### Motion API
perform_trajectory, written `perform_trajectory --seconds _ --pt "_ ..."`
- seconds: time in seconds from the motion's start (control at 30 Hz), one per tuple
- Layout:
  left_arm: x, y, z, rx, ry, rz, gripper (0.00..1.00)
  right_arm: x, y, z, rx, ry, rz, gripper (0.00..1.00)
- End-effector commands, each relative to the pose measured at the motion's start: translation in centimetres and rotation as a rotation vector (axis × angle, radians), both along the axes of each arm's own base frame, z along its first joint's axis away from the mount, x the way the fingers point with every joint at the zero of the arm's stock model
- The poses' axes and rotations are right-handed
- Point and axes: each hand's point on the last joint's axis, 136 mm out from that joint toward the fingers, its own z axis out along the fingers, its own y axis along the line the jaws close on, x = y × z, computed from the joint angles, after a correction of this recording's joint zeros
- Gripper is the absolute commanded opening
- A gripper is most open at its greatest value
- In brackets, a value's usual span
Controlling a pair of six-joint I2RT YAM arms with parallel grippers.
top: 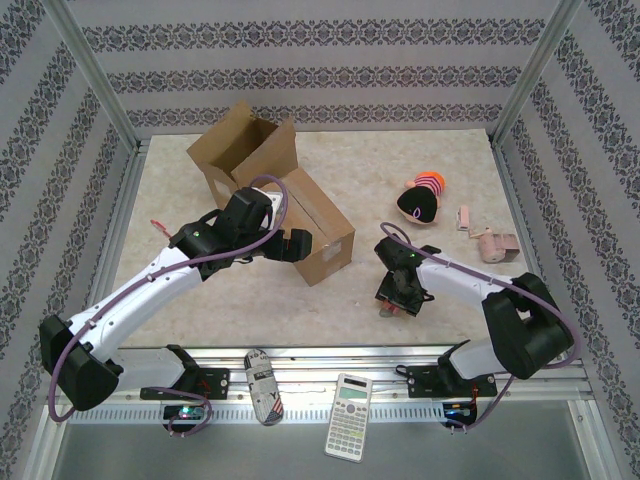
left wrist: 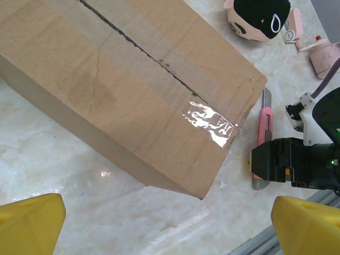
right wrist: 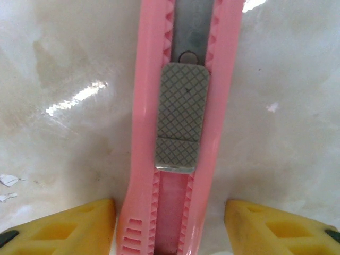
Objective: Unpack the express box
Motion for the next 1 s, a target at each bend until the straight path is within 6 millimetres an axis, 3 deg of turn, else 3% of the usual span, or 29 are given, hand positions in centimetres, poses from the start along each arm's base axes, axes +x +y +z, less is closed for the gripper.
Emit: perform_trajectory --seconds 0.0,0.27,0.63,0.83,0.97 --pt "0.1 0.3 0.4 0.012 -0.003 -0.009 1.0 0.7 1.4 -1.2 0.038 -0.023 0.027 0.54" --pt "0.0 0.2 0.5 0.004 0.001 -0.01 1.0 0.9 1.7 -1.5 0.058 -0.042 0.037 0.43" --pt "-0.5 -0.9 1.1 -0.055 0.021 -0.051 1.0 1.0 1.6 -0.5 0.07 -0.092 0.056 0.36" --pt "-1.0 -2.5 1.4 -0.115 0.037 -0.116 1.0 1.7 1.3 2.8 0.07 -0.197 0.121 0.35" --pt "-1.2 -3.8 1.7 -0.163 0.046 -0.162 1.0 2.2 1.5 7.1 0.105 -0.335 0.217 0.35"
